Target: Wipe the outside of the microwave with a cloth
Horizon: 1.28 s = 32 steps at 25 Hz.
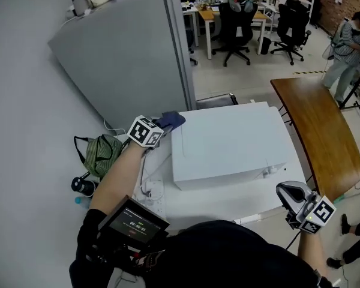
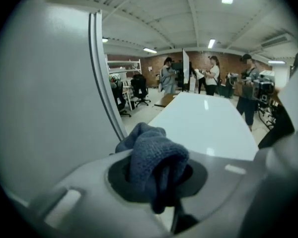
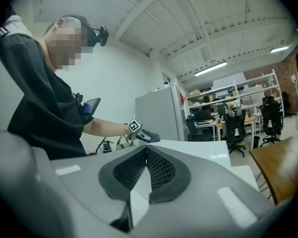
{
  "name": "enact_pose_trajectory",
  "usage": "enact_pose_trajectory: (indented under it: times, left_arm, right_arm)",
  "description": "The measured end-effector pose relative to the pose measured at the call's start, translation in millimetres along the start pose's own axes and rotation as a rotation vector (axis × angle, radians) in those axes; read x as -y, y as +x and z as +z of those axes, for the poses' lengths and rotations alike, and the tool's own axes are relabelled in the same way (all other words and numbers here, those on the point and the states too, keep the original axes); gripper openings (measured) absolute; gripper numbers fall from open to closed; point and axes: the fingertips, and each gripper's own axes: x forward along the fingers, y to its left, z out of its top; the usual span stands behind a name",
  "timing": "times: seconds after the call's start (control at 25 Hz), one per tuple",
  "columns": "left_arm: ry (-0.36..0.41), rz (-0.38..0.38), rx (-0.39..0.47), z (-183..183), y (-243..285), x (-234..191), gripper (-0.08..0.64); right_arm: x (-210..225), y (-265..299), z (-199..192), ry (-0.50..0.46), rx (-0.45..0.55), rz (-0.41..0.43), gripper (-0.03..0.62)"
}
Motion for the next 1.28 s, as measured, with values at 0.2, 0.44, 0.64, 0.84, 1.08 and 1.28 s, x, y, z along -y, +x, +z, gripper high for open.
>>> enact_pose_trajectory:
  times: [0.2,0.44,0.64,0.84,1.08,1.28]
  left_arm:
    - [0.055,-0.013,-0.141,22.0,39.9,-5.0,0.06]
    - [0.2,-0.137,-0.226,100.9,125.0,56.1,0.058]
    - [0.373,-0.234,-0.204,186.5,204.7,138.3,0.058]
    - [0.457,-0.297,-0.149,239.7,252.0,196.0,0.058]
    - [0.398,-0.318,-0.028,241.6,218.8,193.3,0.06]
    - [0.361,-0.252,0.018,162.3,89.0,112.7,0.06]
  right_arm:
    - [50.4,-40.5,7.1,0.001,0.023,-0.034,0.006]
    - [108.6,-112.3,-12.2,0.059,0.047,-0.131,0.006]
    - [133.0,-176.3,-26.3,0.093,0.056,-0.256,0.006]
    - [126.8,-220.2,-40.8,0.124,0.043,-0.378,0.006]
    - [103.3,-187.3,-29.5,0.089,0.048,-0.361,0.006]
    - [74.6,-96.0,-11.1,0.037,0.06,-0.215,0.007]
